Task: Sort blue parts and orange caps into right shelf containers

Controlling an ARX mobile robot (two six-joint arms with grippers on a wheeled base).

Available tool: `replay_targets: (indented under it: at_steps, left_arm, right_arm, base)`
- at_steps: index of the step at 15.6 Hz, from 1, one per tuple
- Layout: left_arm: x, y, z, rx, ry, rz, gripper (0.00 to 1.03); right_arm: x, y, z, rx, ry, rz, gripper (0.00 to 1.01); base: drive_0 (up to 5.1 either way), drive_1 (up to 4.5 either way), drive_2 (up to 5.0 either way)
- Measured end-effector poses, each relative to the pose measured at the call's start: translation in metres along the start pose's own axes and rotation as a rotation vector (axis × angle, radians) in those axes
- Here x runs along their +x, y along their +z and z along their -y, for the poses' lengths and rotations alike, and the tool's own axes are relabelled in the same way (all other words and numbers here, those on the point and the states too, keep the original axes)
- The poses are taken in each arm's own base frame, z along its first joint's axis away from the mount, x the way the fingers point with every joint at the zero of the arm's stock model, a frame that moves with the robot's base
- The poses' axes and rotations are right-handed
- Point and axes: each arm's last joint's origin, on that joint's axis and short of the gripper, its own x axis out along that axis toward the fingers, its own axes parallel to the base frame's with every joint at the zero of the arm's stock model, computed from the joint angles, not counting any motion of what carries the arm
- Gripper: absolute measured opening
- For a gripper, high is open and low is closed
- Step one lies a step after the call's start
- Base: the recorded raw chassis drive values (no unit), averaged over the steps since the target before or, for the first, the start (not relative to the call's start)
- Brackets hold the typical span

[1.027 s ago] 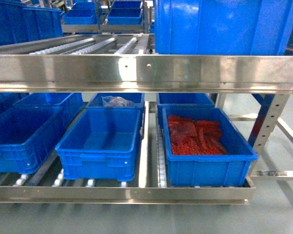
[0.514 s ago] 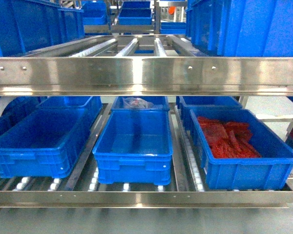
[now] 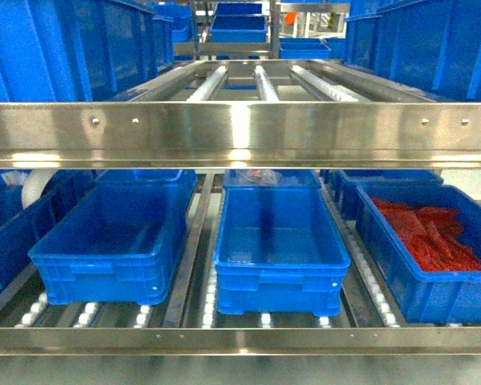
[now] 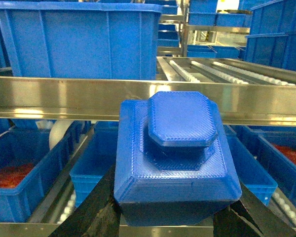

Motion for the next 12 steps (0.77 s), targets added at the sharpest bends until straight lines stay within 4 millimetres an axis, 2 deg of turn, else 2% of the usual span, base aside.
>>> replay_targets:
  at_steps: [8, 12]
  left_arm:
    - [0.0, -0.0001, 0.0, 0.0, 0.0, -0.001, 0.42]
    - [0.0, 0.0003, -0.0001, 0.0, 0.003, 0.003, 0.42]
  right_arm:
    - [0.0, 0.0001, 0.0, 0.0, 0.0, 0.001, 0.42]
    - [0.0, -0.0002, -0.0001, 0.0, 0.003, -0.002, 0.42]
  base:
    - [-4.9, 3.29, 1.5]
    - [0.0, 0.0, 0.0]
